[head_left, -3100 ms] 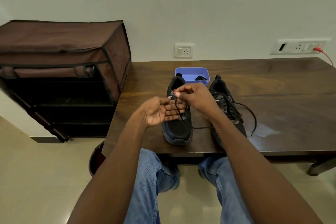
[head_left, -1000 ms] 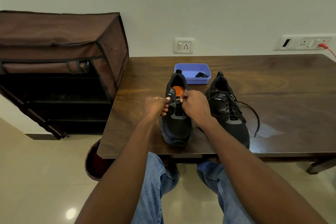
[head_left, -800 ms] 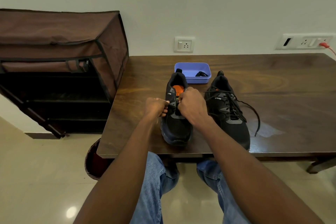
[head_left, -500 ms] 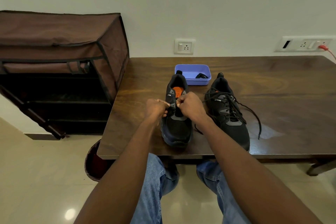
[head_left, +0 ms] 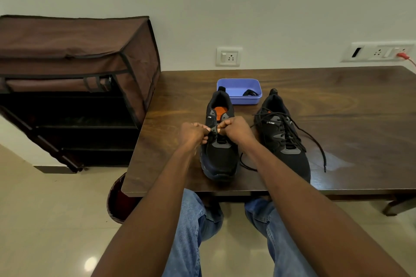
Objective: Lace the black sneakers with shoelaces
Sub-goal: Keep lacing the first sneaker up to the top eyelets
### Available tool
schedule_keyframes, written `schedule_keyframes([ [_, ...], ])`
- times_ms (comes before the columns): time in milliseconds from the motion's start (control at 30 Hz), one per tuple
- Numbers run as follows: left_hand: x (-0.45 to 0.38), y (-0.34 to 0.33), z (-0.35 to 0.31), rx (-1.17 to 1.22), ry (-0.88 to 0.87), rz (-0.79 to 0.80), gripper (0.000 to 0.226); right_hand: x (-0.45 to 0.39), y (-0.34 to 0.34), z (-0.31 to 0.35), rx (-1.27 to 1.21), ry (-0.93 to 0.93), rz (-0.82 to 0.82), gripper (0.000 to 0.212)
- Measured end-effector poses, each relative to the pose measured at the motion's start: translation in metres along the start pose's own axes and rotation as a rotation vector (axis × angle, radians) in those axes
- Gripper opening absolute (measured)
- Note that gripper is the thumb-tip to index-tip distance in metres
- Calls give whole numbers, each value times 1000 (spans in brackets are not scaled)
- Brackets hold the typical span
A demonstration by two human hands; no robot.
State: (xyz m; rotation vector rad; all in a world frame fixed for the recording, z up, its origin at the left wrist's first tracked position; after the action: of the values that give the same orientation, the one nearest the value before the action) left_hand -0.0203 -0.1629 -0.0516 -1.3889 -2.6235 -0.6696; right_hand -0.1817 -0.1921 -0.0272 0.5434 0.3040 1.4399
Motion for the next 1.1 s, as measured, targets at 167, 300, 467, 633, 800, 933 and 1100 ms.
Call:
schedule_keyframes([
  [167, 1, 0, -1, -7, -5, 9, 22, 1, 9, 12, 172, 224, -112, 13],
  [300, 3, 3, -4, -19, -2, 4, 20, 1, 5, 25, 375, 388, -194, 26],
  [467, 6, 6, -8, 0, -19, 13, 12, -9, -1, 12, 256, 224, -63, 27],
  [633, 15, 0, -19, -43, -126, 106, 11, -9, 6, 11, 248, 218, -48, 32],
  [800, 17, -3, -25, -213, -238, 87, 13, -1, 24, 29, 514, 401, -201, 31],
  [933, 24, 10, -26, 20, -79, 73, 13, 1, 22, 28, 399, 380, -144, 22],
  [1100, 14, 88, -38, 861, -12, -394, 11, -1, 32, 25, 321, 320, -137, 16],
])
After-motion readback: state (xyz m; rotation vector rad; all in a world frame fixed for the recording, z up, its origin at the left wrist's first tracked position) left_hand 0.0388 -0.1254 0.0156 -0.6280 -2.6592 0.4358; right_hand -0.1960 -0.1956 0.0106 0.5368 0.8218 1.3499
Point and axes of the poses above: each hand's wrist, its own x-axis away from the middle knuckle, its own y-axis out of the back of the hand, z = x × y, the point moved 10 cm from there along -x, towards the middle knuckle, and after that the axes turned 15 degrees about -z, right-handed, at the moved point
